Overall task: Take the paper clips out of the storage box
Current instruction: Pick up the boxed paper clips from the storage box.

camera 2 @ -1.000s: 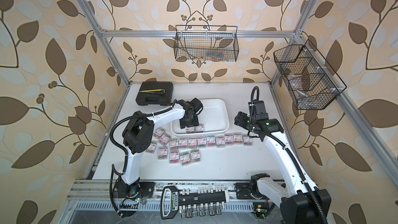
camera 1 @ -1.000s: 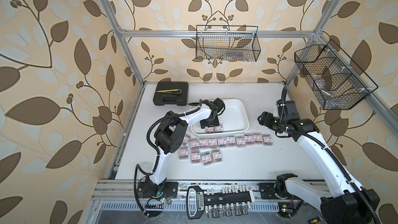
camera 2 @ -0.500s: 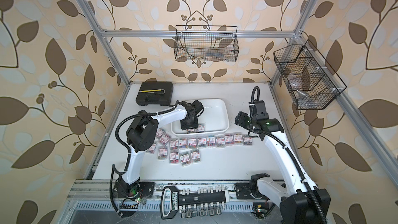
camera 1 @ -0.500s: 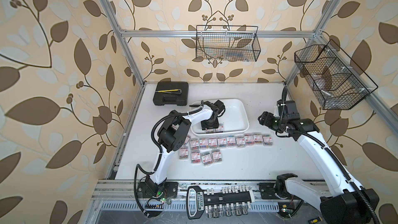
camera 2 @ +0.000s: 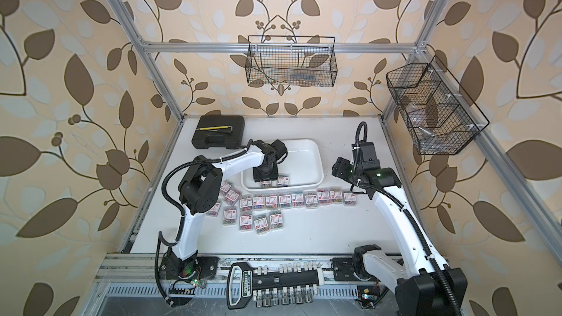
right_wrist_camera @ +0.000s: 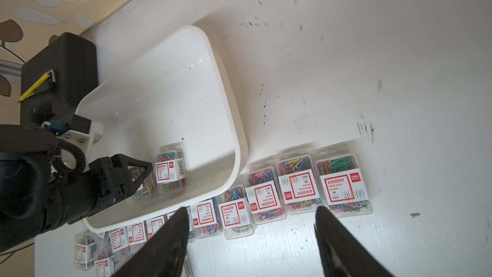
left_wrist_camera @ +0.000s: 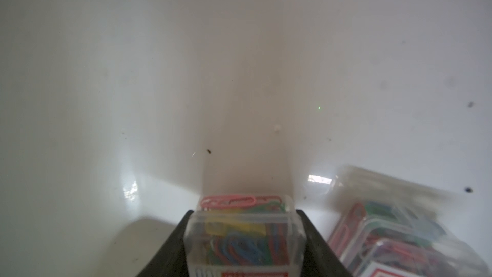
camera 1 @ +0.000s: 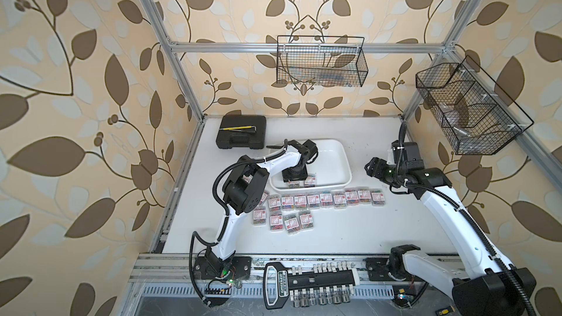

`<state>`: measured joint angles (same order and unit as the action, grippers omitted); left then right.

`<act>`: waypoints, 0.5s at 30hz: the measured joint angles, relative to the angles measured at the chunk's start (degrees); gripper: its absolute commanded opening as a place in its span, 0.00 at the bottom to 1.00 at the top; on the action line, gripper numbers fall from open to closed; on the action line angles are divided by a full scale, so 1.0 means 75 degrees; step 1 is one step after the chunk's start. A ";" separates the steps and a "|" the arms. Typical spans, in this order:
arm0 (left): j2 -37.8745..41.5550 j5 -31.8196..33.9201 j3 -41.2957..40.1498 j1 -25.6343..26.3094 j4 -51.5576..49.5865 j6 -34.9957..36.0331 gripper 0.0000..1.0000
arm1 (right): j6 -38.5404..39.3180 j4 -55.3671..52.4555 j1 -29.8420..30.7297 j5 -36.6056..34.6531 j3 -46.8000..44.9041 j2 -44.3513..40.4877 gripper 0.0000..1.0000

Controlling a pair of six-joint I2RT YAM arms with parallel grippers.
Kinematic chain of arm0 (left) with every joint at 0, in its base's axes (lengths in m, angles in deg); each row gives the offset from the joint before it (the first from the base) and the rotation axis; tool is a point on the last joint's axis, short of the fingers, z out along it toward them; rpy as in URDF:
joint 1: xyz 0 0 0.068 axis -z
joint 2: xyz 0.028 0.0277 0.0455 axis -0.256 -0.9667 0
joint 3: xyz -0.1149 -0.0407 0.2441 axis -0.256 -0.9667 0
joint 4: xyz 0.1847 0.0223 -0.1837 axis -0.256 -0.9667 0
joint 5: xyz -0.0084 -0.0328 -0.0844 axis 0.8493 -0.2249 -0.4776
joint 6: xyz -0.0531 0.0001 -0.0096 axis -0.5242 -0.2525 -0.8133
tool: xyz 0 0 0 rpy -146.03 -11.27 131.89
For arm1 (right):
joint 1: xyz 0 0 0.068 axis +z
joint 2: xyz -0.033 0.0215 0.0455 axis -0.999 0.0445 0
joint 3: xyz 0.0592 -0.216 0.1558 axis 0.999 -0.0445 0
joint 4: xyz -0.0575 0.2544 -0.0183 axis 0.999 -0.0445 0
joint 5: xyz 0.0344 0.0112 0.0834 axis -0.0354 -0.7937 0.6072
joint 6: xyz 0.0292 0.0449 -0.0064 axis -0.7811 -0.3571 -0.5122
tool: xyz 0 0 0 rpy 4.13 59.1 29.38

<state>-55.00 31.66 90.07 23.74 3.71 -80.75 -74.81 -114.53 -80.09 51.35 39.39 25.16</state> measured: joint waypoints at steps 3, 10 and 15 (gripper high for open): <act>0.0245 0.0050 0.0067 0.0006 -0.0137 -0.0087 0.42 | 0.0000 0.0000 -0.0006 0.0000 0.0000 -0.0026 0.75; 0.1533 0.0350 -0.0119 0.0300 -0.0286 -0.0586 0.40 | 0.0000 0.0003 -0.0041 0.0000 0.0000 -0.0026 0.75; 0.2398 0.0437 -0.0694 0.0790 -0.0230 -0.1195 0.39 | -0.0003 0.0006 -0.0041 0.0003 -0.0015 -0.0029 0.75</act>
<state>-37.01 34.94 84.87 29.66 1.98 -89.72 -74.83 -114.48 -80.40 51.38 39.28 24.94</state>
